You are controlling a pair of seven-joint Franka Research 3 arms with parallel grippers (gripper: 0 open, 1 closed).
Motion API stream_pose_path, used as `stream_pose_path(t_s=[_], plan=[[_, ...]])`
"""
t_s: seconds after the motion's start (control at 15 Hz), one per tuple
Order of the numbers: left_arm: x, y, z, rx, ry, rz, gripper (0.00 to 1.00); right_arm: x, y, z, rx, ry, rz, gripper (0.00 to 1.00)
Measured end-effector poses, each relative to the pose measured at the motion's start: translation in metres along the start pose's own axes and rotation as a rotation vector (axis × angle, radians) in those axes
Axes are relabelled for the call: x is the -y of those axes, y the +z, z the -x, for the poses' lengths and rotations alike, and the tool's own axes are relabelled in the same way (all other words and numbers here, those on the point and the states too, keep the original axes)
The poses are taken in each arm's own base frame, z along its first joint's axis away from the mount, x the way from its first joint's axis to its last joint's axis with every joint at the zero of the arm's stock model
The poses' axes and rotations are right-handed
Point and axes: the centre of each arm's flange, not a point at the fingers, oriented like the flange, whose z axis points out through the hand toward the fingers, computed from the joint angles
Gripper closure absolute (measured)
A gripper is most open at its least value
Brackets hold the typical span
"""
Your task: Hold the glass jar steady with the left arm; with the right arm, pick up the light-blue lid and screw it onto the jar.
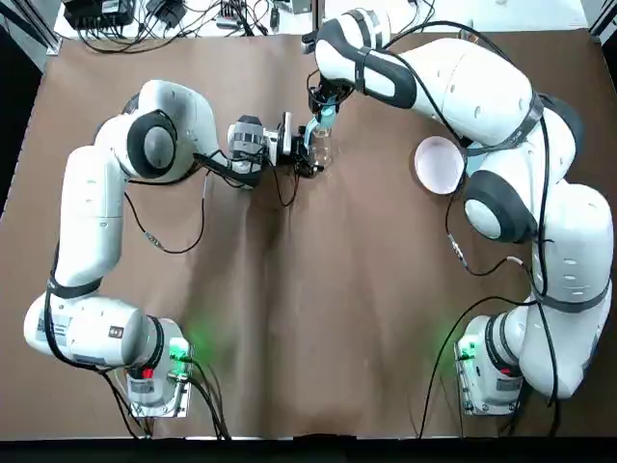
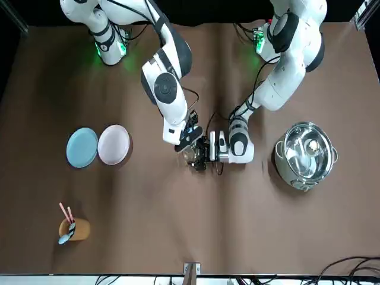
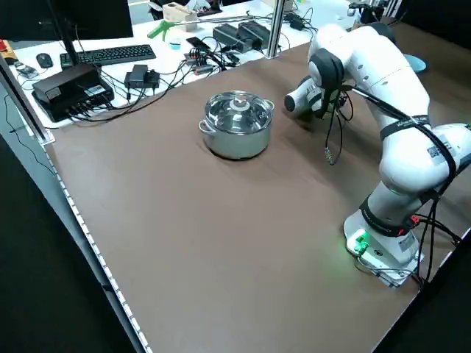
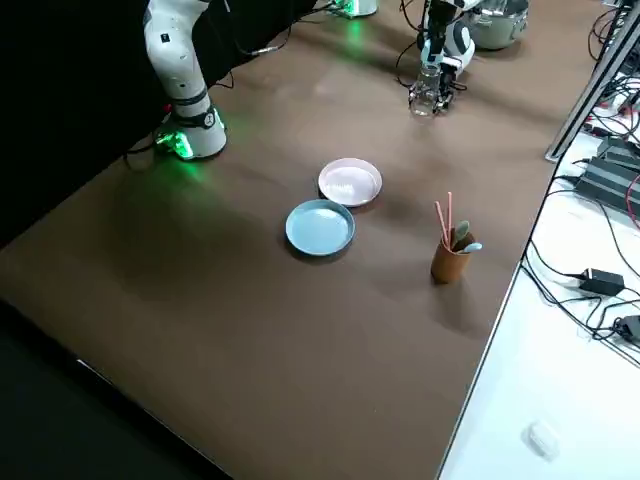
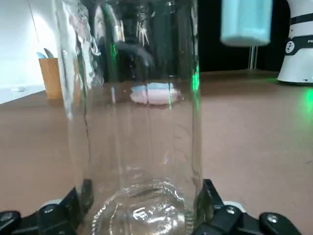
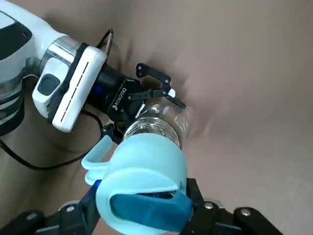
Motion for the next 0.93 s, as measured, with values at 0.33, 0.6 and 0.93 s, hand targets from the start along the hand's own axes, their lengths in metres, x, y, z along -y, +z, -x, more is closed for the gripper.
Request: stream_pose_path(t_s=[0.33,0.6,0.93], plan=[[0.0,0.0,0.0,0.0,0.0,0.0,0.05,0.004,0.004,0.001,0.004,-0.051,0.005,0.29],[0.0,0.0,0.0,0.0,0.0,0.0,0.05,0.007,0.018,-0.003,0.017,-0.059,0.014,0.29],[0.0,0.0,0.0,0.002,0.001,0.0,0.05,0.008,0.032,-0.009,0.019,-0.061,0.023,0.29]])
